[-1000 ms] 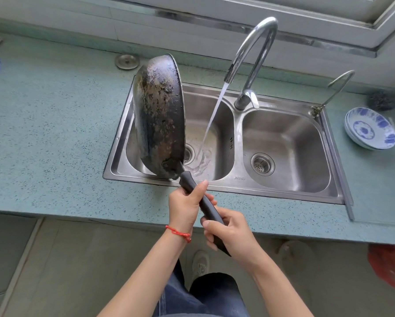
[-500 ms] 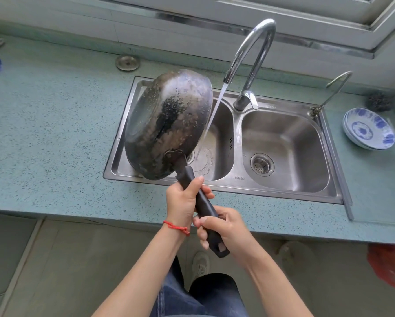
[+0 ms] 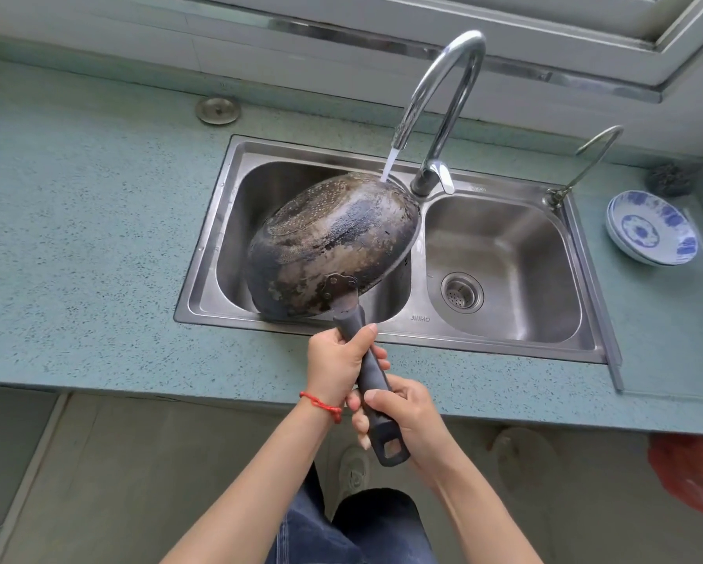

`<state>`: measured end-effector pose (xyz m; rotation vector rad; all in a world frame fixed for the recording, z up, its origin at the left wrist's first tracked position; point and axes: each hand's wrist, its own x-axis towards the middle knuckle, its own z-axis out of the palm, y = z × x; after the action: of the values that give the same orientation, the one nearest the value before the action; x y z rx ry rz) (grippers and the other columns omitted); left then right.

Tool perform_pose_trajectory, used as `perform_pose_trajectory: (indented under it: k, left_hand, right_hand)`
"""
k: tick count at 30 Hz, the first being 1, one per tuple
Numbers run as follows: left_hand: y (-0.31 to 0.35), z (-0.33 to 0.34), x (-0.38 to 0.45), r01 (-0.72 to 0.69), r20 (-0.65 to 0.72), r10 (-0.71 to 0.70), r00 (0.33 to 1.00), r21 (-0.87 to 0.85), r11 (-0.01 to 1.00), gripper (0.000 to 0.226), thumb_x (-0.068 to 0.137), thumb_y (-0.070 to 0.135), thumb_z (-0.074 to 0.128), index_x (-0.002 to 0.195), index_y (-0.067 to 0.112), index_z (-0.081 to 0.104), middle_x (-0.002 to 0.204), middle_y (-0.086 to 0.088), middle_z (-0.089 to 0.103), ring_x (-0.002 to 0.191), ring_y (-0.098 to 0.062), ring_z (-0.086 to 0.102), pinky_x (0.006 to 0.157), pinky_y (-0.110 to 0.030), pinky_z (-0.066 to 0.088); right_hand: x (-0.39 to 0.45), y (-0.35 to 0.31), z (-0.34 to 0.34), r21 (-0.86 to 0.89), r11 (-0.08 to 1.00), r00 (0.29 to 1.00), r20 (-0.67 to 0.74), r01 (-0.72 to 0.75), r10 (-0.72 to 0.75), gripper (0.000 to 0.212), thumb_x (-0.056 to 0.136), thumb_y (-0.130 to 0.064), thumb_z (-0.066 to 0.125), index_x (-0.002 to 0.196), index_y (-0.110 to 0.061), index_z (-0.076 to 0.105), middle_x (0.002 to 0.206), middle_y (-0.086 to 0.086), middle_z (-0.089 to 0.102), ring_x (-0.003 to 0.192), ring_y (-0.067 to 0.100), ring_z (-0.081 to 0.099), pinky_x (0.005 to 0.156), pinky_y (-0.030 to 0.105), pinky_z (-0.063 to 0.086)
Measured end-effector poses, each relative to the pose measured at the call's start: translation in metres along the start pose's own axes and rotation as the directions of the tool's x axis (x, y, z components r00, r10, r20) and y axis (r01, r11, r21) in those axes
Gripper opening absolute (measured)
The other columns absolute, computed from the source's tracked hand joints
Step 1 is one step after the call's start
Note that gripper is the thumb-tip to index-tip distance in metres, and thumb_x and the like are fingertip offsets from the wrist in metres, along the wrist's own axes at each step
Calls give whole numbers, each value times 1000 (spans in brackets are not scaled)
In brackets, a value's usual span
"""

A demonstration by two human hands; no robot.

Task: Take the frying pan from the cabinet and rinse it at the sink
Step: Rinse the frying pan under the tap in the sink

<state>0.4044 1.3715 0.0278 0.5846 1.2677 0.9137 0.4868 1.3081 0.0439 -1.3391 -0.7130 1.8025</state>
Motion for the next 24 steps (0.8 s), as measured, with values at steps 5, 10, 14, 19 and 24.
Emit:
perform_pose_trajectory:
  k: [5,10,14,19,24]
  left_hand:
    - [1,13,6,-2,41,1,999,4,1000,28,82,8,62,56,2,53,39,-1,58,35,-12,57,37,-21,46]
    - [2,19,10,9,66,-9,998,-5,1000,25,83,9,61,61,0,53,40,-1,59,36,-11,57,37,-21,46]
    - [1,21,12,18,79,-17,997,-12,1000,24,83,9,61,62,2,53,41,-1,59,36,-12,57,38,-22,47]
    - [-1,21,16,16,63,-16,998,-11,1000,24,82,8,62,61,1,52,41,-2,59,36,-15,56,38,-23,47]
    - [-4,28,20,-2,16,2,1000,16,1000,27,81,8,63,57,2,52,39,-1,59,35,-15,57,38,-24,49]
  right_hand:
    - [0,-7,-7,8,1000,999,-42,21,-20,8,69,-8,51,66,-6,58,62,15,53,45,20,50,42,27,46]
    - [2,-10,-12,-14,1000,996,-79,28,-29,6,68,-8,51,68,-5,56,62,14,54,45,20,51,42,28,47]
    - [4,-10,-16,-28,999,995,-92,25,-27,7,69,-9,51,69,-6,57,63,14,54,46,22,50,44,30,46]
    - [5,-10,-19,11,1000,998,-56,19,-18,7,72,-8,52,71,-7,59,65,14,56,49,22,52,45,30,48]
    - [8,-25,-23,20,997,996,-42,-74,75,8,72,-4,50,70,-2,57,67,17,52,46,18,50,42,26,46]
